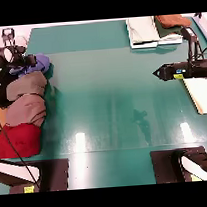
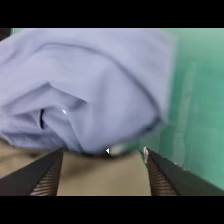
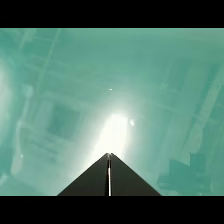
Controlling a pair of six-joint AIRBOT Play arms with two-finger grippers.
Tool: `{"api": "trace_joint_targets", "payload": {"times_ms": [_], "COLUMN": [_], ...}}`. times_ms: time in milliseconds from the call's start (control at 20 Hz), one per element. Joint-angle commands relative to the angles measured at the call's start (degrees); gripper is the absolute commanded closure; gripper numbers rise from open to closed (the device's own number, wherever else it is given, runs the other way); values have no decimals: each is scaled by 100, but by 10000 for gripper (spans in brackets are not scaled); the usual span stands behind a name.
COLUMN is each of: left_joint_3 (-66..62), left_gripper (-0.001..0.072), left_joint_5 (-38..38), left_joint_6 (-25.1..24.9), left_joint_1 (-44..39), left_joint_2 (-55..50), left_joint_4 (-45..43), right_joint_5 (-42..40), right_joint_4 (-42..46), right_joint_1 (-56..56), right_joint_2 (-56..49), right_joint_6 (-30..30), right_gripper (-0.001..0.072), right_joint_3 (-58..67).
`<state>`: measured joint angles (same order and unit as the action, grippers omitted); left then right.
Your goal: Fold the shirts.
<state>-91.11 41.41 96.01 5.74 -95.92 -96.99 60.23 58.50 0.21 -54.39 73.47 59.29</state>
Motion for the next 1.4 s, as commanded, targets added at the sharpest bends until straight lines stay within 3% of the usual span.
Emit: {"api": "trace_joint_targets", "payload": {"times_ms": [0, 250, 300, 350, 400, 550, 850, 1100, 1350], "left_joint_3": [-2, -4, -11, -44, -149, -876, -1908, -1906, -1672], "left_gripper": [103, 106, 217, 583, 681, 683, 683, 683, 682], "left_joint_5": [-1010, -1585, -1641, -1582, -1427, -426, -20, 938, 1456], "left_joint_6": [35, 260, 275, 282, 297, 278, -907, -951, -1196], "left_joint_1": [144, 144, 142, 144, 144, 98, -791, -2232, -4048], "left_joint_2": [-529, -686, -680, -664, -662, -492, 1526, 2870, 2649], "left_joint_4": [35, 39, 59, 81, 87, 190, 251, 313, 1012], "right_joint_5": [116, 280, 278, 278, 275, 219, -138, -136, -101], "right_joint_4": [-2, -2, -7, -9, -26, -50, -2, 9, 2], "right_joint_1": [7, 7, 7, 7, 7, 7, 7, 4, 7], "right_joint_2": [-4, -2, -2, -2, 4, 149, 369, 365, 367], "right_joint_6": [-2, 0, 0, 0, 0, 0, 0, -2, 0], "right_gripper": [691, 691, 691, 691, 691, 691, 691, 691, 691], "right_joint_3": [2, 2, 2, 2, 4, 168, 1720, 2811, 3320]}}
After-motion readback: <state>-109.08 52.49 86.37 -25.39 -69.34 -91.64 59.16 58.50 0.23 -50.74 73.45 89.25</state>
